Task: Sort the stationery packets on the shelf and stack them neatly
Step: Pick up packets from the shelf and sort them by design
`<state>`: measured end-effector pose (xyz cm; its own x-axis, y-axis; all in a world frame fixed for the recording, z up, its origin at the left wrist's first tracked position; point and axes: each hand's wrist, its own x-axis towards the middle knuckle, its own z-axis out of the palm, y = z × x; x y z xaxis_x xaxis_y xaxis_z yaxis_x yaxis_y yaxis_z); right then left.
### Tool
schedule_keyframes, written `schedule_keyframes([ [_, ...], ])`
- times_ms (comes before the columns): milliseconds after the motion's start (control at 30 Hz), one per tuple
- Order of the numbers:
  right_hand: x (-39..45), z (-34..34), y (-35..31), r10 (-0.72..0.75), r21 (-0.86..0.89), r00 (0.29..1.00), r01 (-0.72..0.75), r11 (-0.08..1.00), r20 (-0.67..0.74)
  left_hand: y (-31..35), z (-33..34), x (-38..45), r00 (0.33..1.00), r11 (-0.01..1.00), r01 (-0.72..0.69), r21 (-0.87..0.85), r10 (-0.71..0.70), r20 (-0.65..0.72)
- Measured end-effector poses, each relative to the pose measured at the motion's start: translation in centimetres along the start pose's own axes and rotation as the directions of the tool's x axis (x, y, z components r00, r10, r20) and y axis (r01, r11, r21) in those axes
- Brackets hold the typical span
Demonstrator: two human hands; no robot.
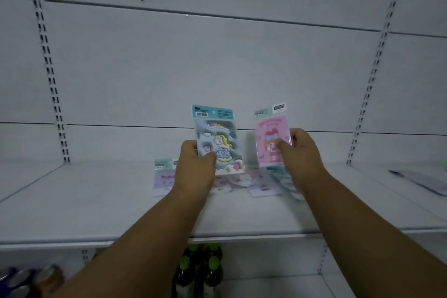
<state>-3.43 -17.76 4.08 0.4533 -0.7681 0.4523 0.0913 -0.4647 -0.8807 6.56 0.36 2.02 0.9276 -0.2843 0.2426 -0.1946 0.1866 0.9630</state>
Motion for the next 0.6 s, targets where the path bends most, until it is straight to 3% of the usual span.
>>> schedule_keyframes([
  [233,0.5,-14.0,-1.2,0.001,0.181,0.998,0.010,0.984,-0.062,-0.4,13.2,-3.8,0.984,1.000,-0.009,0.028,0.004,0.176],
  [400,1.5,-27.1,0.4,0.029,0.073,0.993,-0.020,0.997,-0.117,0.2,26.1,-9.2,0.948,1.000,-0.006,0.002,0.005,0.319],
  [600,4.7,-40.2,2.8,0.024,-0.044,0.988,-0.031,0.999,-0.153,0.7,39.3,-14.8,0.898,0.994,0.106,-0.042,-0.078,0.432],
])
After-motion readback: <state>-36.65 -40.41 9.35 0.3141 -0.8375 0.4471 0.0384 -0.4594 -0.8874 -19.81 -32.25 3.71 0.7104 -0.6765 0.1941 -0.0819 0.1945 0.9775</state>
